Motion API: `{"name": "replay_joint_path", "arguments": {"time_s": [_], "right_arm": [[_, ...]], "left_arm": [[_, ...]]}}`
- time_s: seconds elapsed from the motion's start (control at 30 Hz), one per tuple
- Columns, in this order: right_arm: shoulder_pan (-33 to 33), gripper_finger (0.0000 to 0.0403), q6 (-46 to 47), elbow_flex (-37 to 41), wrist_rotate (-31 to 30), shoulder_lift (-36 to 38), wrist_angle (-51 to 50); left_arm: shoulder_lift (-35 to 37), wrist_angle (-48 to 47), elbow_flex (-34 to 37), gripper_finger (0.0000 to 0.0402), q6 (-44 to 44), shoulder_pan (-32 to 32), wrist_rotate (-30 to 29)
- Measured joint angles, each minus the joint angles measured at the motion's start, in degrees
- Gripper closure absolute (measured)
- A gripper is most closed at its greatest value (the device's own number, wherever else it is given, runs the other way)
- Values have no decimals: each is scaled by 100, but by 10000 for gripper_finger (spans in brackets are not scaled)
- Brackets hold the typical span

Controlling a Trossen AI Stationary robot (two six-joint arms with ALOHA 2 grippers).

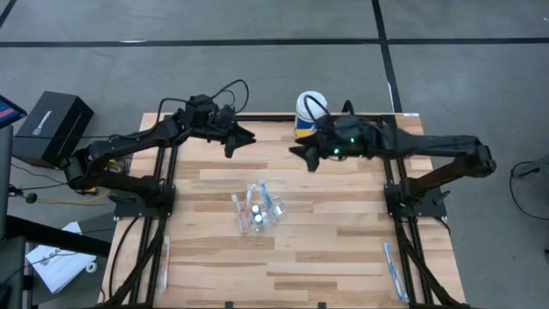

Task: Pick & Place toothbrushing station
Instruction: Put the blue toothbrush into the transparent organizer

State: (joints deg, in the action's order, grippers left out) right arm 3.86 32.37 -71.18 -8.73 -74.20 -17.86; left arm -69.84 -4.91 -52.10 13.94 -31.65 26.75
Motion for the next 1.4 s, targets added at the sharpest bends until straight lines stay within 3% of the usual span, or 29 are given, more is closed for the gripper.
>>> {"name": "replay_joint_path", "arguments": {"time_s": [0.3,0.43,0.53,0.77,0.97,1.07,1.4], "right_arm": [[-121,199,2123,-1848,-157,-426,-4891],[-553,202,3385,-2131,322,-559,-6574],[-1074,198,4061,-2110,893,-587,-7281],[-2402,187,5418,-1377,1399,-424,-7204],[-3614,192,6167,-257,2313,-342,-7147],[-4054,193,6442,177,2722,-317,-6647],[-4980,201,7733,1057,2779,-212,-5119]], "left_arm": [[4,303,0,271,-23,-246,429],[4,329,0,271,-175,-329,460],[4,339,0,271,-161,-375,463],[7,388,0,271,-132,-394,453],[7,414,0,271,-108,-394,404],[7,414,0,271,14,-394,368],[7,411,0,271,47,-394,325]]}}
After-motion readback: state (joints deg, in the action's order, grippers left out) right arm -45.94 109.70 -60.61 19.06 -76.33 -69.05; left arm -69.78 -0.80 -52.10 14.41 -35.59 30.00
